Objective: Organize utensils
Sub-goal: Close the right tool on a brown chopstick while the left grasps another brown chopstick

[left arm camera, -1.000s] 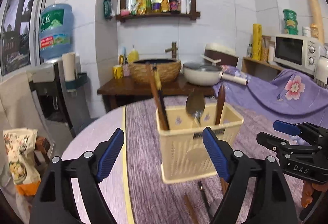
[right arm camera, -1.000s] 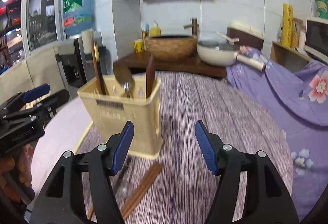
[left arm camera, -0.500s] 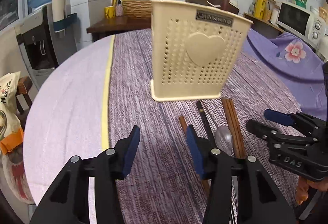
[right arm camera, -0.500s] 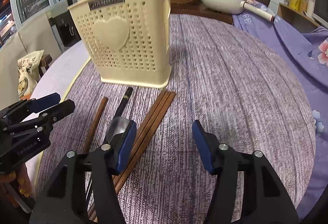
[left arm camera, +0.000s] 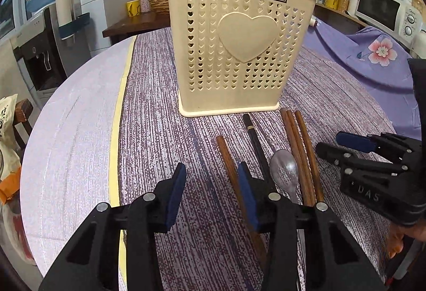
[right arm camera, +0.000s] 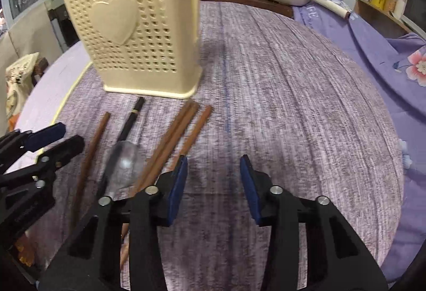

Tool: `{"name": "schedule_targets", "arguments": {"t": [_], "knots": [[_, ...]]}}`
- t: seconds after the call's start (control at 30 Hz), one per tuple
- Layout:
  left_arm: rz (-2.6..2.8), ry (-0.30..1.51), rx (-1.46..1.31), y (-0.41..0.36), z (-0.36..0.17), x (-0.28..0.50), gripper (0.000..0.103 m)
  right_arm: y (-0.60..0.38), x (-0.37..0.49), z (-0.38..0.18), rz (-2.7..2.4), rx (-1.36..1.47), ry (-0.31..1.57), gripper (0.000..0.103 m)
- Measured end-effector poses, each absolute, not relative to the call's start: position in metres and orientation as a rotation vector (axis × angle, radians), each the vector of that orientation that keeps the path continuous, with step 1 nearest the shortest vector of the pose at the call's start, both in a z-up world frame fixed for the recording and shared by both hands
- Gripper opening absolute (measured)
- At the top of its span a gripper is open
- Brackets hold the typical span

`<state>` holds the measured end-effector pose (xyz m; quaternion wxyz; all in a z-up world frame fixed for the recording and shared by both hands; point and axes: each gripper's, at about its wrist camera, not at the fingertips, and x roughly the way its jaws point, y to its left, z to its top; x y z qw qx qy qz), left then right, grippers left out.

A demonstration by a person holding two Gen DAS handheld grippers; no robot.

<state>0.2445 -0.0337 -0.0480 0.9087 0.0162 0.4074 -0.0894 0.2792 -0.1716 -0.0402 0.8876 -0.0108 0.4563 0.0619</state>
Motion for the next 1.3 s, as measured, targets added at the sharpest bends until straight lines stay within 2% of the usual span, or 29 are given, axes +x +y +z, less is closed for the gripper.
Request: {"name": "schedule_targets", "arguments": {"t": [0.1, 0.53, 0.63, 0.7, 0.87, 0.97, 1.3], "knots": [[-0.189, 0.847, 0.023, -0.036, -0.048, 0.247, 0.040, -0.180, 0.283, -0.041, 0.174, 0.109, 0.957, 0.039], [-0.171, 0.887, 0.039, -0.044, -0.059, 0.258, 0.026, -0.170, 0.293, -0.042, 0.170, 0.107, 0.980, 0.036], [-0.167, 0.894, 0.040, -0.046, -0.059, 0.263, 0.026, -0.163, 0.303, -0.042, 0.161, 0.073, 0.984, 0.033], [-0.171, 0.903, 0.034, -0.049, -0.058, 0.267, 0.026, -0.159, 0.310, -0.043, 0.152, 0.063, 0.985, 0.027], [-0.160, 0.910, 0.041, -0.054, -0.058, 0.273, 0.016, -0.156, 0.315, -0.042, 0.131, 0.081, 0.980, 0.016], [-0.155, 0.900, 0.061, -0.061, -0.059, 0.271, 0.011, -0.153, 0.316, -0.043, 0.116, 0.069, 0.965, 0.013], [-0.200, 0.906, -0.016, -0.051, -0.057, 0.271, 0.008, -0.166, 0.313, -0.041, 0.147, 0.182, 0.940, 0.007]]}}
